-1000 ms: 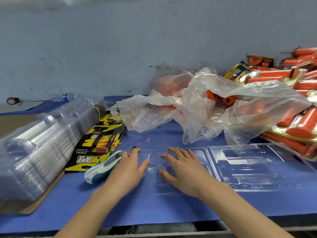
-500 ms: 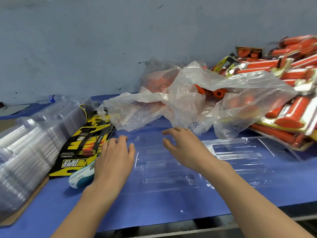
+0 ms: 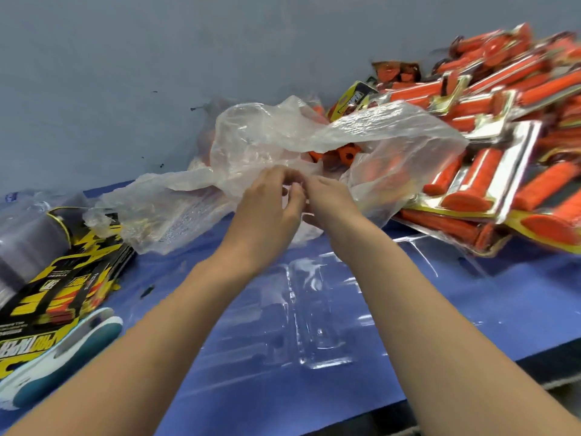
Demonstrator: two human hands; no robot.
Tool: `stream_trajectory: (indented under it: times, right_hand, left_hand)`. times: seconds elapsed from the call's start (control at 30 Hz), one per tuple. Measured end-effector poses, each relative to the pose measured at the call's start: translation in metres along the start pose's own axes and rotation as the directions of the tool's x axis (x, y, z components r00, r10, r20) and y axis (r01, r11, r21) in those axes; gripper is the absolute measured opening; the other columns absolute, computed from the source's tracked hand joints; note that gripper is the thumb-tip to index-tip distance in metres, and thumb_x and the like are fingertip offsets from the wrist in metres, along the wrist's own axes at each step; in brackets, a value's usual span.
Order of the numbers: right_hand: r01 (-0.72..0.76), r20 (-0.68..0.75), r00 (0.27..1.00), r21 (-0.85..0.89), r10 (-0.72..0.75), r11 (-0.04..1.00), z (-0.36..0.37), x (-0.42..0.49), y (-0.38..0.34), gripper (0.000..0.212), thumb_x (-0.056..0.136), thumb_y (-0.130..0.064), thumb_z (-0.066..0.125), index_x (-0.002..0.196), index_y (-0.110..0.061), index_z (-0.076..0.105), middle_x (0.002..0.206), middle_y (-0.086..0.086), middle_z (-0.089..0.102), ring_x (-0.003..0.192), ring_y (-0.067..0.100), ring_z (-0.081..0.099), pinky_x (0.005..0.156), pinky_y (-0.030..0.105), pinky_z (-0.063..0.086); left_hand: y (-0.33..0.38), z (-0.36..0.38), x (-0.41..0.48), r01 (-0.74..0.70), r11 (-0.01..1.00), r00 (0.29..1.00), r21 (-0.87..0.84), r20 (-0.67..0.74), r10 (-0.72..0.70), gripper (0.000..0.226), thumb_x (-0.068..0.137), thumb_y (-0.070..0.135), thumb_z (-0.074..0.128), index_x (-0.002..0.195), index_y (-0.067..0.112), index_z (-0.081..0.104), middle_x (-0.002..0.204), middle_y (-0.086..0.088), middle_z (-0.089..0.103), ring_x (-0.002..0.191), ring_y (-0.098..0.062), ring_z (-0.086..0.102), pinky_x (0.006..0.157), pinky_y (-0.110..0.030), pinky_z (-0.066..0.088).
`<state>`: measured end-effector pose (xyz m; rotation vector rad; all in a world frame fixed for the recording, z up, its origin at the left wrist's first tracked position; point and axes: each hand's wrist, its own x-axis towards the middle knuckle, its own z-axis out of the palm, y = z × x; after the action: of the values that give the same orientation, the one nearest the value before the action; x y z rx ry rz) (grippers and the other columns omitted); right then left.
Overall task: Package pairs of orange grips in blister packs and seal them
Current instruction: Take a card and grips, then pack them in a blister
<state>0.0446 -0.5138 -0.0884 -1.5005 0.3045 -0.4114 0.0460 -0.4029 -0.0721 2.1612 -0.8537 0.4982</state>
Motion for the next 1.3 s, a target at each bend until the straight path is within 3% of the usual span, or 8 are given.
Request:
stream_trajectory:
  times: [0.27,0.47,0.57,0.7,0.83,1.13,1.23,1.3]
  right_hand:
    - [-0.1,0.033,0.995,0.103,0.097,0.99,-0.011,-0.001,0.002,0.022,0.092,-0.018,0.047,0.092,-0.013,0.068,0.109,0.018,0.07,0.079,0.021,0.059,0.067,0.031,0.046]
    - [-0.007,0.065,0.998,0.025,0.005,1.0,0.014,-0.024,-0.008,0.017,0.098,-0.022,0.042,0.096,-0.02,0.058,0.101,0.004,0.068,0.08,0.018,0.062,0.077,0.032,0.05]
    - [0.015,0.071,0.997,-0.062,-0.011,0.998,0.035,-0.037,-0.007,0.017,0.097,-0.024,0.042,0.087,-0.023,0.057,0.095,0.002,0.069,0.082,0.022,0.065,0.071,0.033,0.049]
    - [0.046,0.121,0.992,-0.237,-0.017,0.971,0.075,-0.053,-0.004,0.016,0.094,-0.026,0.044,0.084,-0.023,0.056,0.098,0.007,0.07,0.091,0.033,0.066,0.064,0.033,0.045]
    - [0.127,0.243,0.969,-0.313,-0.05,0.941,0.111,-0.071,0.004,0.018,0.095,-0.027,0.045,0.081,-0.023,0.055,0.099,0.009,0.068,0.09,0.034,0.064,0.079,0.043,0.051]
    - [0.255,0.371,0.923,-0.394,-0.101,0.883,0.134,-0.08,0.016,0.017,0.091,-0.03,0.042,0.087,-0.031,0.059,0.093,-0.005,0.065,0.083,0.024,0.063,0.071,0.039,0.051]
    - [0.262,0.388,0.916,-0.4,-0.097,0.878,0.138,-0.083,0.018,0.018,0.092,-0.031,0.041,0.09,-0.035,0.058,0.091,-0.009,0.065,0.082,0.02,0.063,0.062,0.032,0.046]
    - [0.278,0.403,0.909,-0.405,-0.103,0.871,0.138,-0.086,0.017,0.018,0.093,-0.032,0.04,0.091,-0.037,0.057,0.09,-0.01,0.064,0.082,0.019,0.063,0.061,0.031,0.044]
  left_hand:
    - [-0.011,0.02,0.001,0.001,1.0,1.0,-0.028,-0.024,-0.002,0.016,0.103,0.027,0.045,0.093,0.028,0.057,0.085,0.019,0.065,0.084,0.007,0.06,0.067,-0.01,0.045]
    - [-0.046,-0.028,-0.035,0.058,0.993,0.998,0.103,0.012,-0.059,0.019,0.103,0.023,0.04,0.094,0.021,0.057,0.086,0.006,0.066,0.078,-0.013,0.059,0.073,-0.044,0.048]
    - [-0.077,-0.072,-0.056,0.089,0.972,0.995,0.217,0.016,-0.094,0.019,0.103,0.021,0.04,0.091,0.023,0.055,0.078,0.007,0.062,0.067,-0.007,0.055,0.065,-0.04,0.047]
    - [-0.139,-0.141,-0.083,0.294,0.863,0.952,0.41,-0.046,-0.303,0.022,0.096,0.009,0.044,0.092,0.025,0.059,0.093,0.001,0.069,0.083,-0.02,0.062,0.074,-0.039,0.049]
    - [-0.197,-0.199,-0.105,0.457,0.641,0.844,0.617,-0.074,-0.531,0.026,0.097,0.01,0.042,0.114,0.017,0.06,0.116,-0.008,0.067,0.101,-0.028,0.061,0.085,-0.039,0.05]
    - [-0.232,-0.251,-0.169,-0.044,0.66,0.707,0.75,0.491,-0.51,0.051,0.101,0.033,0.05,0.149,0.028,0.033,0.155,0.005,0.027,0.138,-0.013,0.035,0.112,-0.025,0.03]
    - [-0.235,-0.258,-0.177,-0.118,0.561,0.797,0.819,0.415,-0.438,0.06,0.098,0.048,0.049,0.153,0.029,0.03,0.16,0.002,0.023,0.139,-0.017,0.039,0.106,-0.028,0.038]
    - [-0.235,-0.26,-0.176,-0.233,0.46,0.851,0.857,0.408,-0.33,0.059,0.092,0.052,0.059,0.143,0.023,0.051,0.15,-0.007,0.045,0.124,-0.022,0.057,0.093,-0.031,0.052]
